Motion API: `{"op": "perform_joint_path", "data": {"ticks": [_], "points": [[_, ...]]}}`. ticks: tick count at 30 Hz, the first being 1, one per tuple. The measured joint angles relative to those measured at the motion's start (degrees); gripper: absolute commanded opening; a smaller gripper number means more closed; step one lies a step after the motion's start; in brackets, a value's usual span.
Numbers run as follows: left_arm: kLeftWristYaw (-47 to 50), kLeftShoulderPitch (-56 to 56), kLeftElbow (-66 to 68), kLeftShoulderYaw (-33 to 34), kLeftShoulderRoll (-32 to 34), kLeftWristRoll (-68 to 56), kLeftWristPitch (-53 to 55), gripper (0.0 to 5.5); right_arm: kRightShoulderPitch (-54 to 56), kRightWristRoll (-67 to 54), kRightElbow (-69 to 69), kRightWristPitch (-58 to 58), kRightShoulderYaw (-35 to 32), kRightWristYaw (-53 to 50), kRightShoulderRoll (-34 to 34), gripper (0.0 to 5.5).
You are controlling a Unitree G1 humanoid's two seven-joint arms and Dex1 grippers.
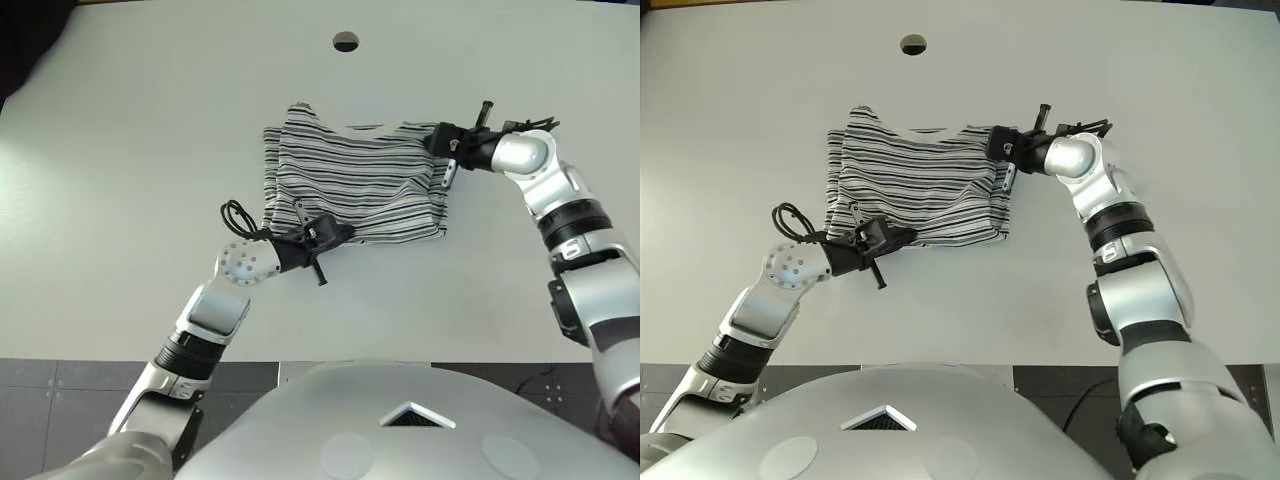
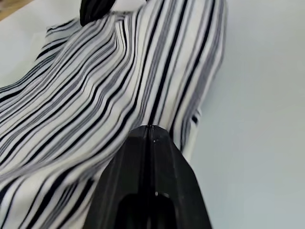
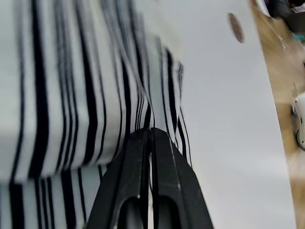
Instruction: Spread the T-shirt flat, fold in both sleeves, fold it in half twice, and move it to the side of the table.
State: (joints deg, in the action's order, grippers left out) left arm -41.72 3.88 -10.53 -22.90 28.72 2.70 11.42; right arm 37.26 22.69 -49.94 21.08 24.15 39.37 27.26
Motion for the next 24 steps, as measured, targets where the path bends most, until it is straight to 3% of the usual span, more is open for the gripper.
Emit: {"op": "perform_joint_path", "data": {"ticks": [8,12,16,24], "points": [[-8.4,-4.5,3.8,4.5,8.1,-2.9,1.1,0.12,-18.9,-4.8,35.5,-2.5,0.4,15.5,16.5,0.10],[-9.3,-9.0,9.9,5.4,9.0,-2.6,-0.7,0.12,-30.9,-8.0,55.0,-8.2,0.0,18.9,21.0,0.10],[-9.3,-13.7,16.9,5.0,8.8,-0.2,-5.5,0.12,-40.0,-11.0,70.3,-13.7,3.8,21.0,20.5,0.10],[-6.4,-18.4,24.3,4.0,3.1,2.3,-10.4,0.12,-42.5,-10.6,74.2,-16.9,8.0,20.6,16.5,0.10]]}}
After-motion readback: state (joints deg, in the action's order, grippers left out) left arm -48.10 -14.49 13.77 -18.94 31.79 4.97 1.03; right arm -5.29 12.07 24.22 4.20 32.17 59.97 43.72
